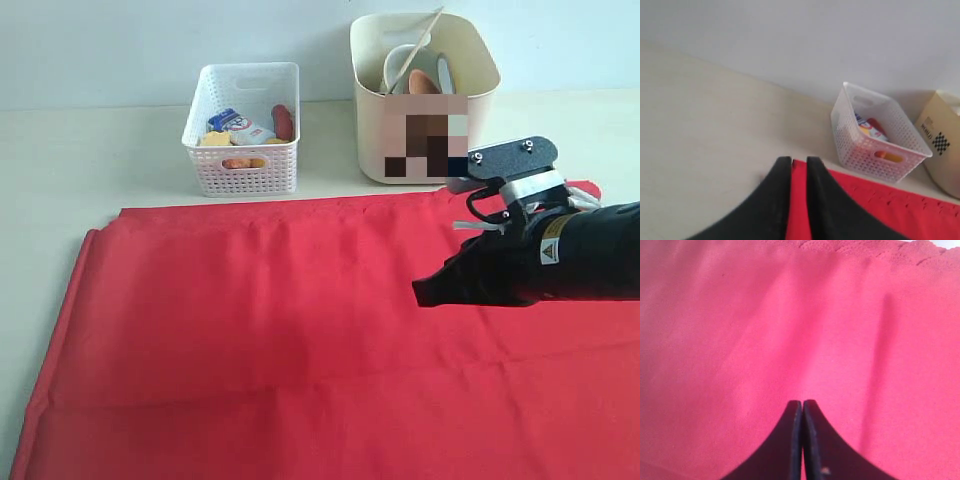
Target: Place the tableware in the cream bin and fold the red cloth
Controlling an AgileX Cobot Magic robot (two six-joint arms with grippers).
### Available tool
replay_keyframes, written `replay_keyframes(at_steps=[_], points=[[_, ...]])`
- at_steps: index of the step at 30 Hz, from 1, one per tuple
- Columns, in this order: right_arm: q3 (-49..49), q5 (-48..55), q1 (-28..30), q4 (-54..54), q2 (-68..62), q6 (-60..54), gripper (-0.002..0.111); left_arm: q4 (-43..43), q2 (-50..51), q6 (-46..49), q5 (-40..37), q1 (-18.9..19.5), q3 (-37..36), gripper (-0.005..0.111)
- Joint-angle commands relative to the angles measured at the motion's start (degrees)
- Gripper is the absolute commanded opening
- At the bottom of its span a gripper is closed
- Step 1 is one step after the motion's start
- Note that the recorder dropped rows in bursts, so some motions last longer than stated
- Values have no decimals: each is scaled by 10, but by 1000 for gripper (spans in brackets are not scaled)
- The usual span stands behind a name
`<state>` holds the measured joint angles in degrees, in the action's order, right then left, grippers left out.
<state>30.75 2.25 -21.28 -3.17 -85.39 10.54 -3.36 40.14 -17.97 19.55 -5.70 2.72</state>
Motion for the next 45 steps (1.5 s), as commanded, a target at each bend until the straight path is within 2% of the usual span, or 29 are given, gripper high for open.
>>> replay_keyframes(at_steps=[1, 4, 6, 11, 15, 21, 28, 34, 41, 45], points=[[3, -4, -1, 2, -1, 2, 0, 8, 103, -3, 14, -2, 28, 46], [3, -4, -1, 2, -1, 2, 0, 17, 176, -3, 29, -2, 42, 63], [3, -4, -1, 2, -1, 2, 0, 34, 215, -5, 40, -2, 49, 71], [3, -4, -1, 2, -1, 1, 0, 119, 296, -57, 52, -2, 69, 81], [3, -4, -1, 2, -1, 1, 0, 197, 343, -94, 57, -2, 84, 83], [3, -4, -1, 2, -1, 1, 0, 213, 387, -94, 58, -2, 99, 83], [3, -4, -1, 2, -1, 2, 0, 276, 456, -124, 63, -3, 125, 83], [3, -4, -1, 2, -1, 1, 0, 306, 521, -143, 63, -22, 153, 83], [3, -5, -1, 2, -1, 2, 0, 322, 593, -150, 62, -25, 184, 83], [3, -6, -1, 2, -1, 1, 0, 381, 613, -186, 67, -53, 200, 83]])
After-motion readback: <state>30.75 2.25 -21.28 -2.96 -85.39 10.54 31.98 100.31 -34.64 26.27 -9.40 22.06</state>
